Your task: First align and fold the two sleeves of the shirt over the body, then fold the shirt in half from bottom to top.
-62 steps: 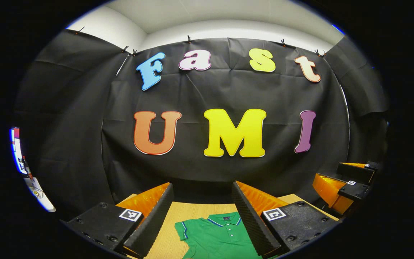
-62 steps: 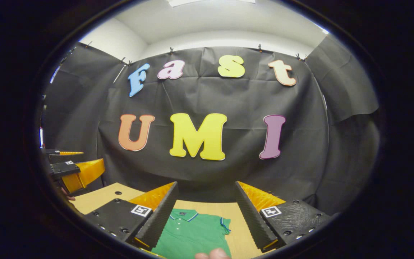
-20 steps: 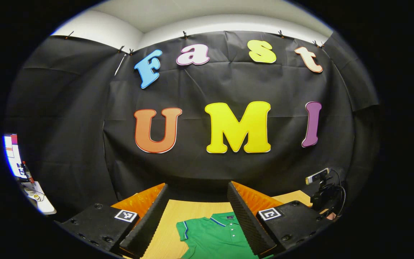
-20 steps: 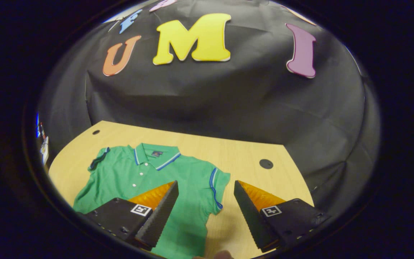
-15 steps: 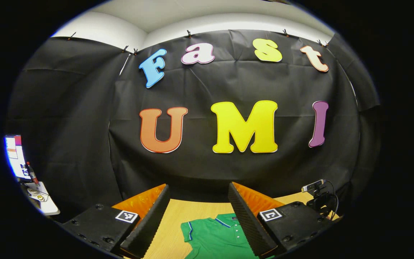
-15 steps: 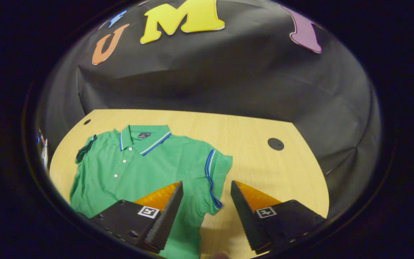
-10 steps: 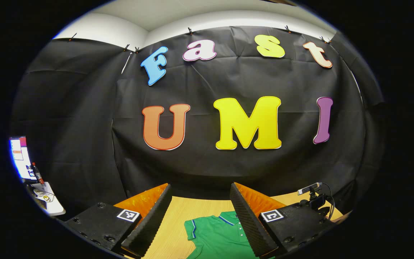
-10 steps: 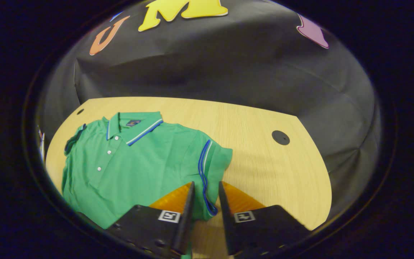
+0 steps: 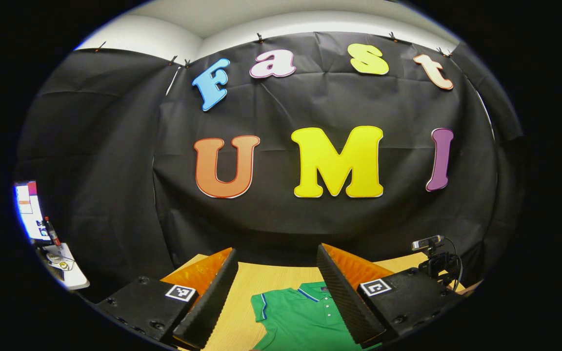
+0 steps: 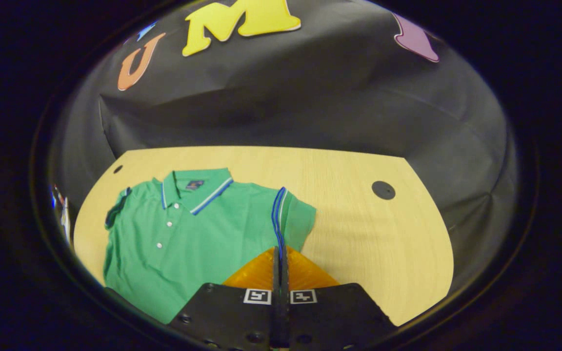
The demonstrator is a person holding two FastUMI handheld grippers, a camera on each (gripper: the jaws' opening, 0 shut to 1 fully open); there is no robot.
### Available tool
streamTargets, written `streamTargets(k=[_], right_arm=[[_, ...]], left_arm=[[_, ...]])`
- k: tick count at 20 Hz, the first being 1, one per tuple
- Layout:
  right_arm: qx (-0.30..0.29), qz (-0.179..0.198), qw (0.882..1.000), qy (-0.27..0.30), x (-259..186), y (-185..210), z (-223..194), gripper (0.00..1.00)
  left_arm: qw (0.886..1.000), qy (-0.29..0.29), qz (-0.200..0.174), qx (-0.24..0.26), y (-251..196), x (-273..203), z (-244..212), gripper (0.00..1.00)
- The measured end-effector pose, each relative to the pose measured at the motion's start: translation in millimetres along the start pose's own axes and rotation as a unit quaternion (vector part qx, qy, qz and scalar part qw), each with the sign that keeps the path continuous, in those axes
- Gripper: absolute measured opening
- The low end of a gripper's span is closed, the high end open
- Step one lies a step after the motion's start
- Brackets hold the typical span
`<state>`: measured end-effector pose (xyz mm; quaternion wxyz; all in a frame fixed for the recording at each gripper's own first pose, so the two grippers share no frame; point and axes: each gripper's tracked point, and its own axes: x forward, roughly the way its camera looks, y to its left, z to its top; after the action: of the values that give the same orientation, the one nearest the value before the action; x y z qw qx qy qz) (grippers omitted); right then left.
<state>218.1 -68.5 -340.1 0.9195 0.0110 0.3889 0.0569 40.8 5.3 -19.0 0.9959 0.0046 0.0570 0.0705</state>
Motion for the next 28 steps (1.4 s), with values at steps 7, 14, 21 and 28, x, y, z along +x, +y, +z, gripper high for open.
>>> streamTargets(k=[7,14,21,28], right_arm=[[0.033,0.033,0.999,-0.008,6,89,35,0.0],[0.055,0.057,0.996,-0.035,-12,127,50,0.37],[0.039,0.016,0.995,-0.095,-87,102,58,0.96],[0.015,-0.017,0.988,-0.155,-196,78,47,0.96]], left_arm=[[1.0,0.004,0.022,0.005,24,-13,-3,1.0],[0.999,0.008,0.037,0.01,41,-20,-3,1.0],[0.998,0.061,0.007,0.006,38,4,-49,1.0],[0.992,0.121,-0.037,0.011,26,58,-126,1.0]])
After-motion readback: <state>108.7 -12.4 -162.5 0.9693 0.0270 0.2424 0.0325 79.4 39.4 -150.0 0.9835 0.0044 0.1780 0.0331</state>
